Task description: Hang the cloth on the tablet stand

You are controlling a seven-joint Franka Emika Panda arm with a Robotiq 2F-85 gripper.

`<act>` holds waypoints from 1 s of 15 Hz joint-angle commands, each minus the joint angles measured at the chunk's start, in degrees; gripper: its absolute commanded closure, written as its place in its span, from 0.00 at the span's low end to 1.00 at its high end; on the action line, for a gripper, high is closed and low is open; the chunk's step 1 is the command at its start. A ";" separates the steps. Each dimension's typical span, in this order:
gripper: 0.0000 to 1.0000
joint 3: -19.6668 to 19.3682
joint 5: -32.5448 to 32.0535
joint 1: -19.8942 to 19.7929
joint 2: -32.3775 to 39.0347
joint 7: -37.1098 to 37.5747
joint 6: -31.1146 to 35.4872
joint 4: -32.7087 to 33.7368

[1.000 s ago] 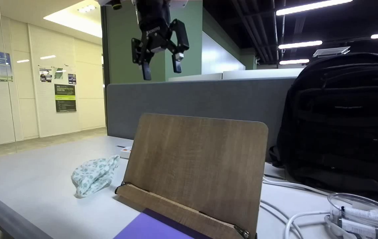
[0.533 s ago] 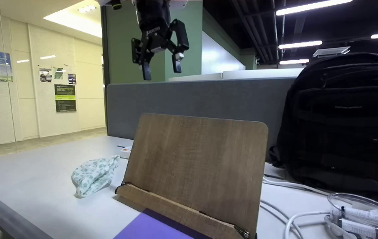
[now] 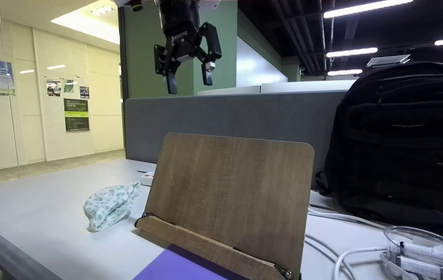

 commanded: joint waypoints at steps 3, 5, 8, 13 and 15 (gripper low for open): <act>0.00 -0.47 -0.18 0.52 0.00 0.16 -0.16 0.10; 0.00 -0.47 -0.18 0.52 0.00 0.16 -0.16 0.10; 0.00 0.77 -0.09 2.74 0.97 -2.53 0.36 -1.08; 0.00 4.49 0.78 9.63 4.01 -8.91 2.20 -3.50; 0.00 6.47 1.56 12.53 6.43 -10.27 4.41 -3.75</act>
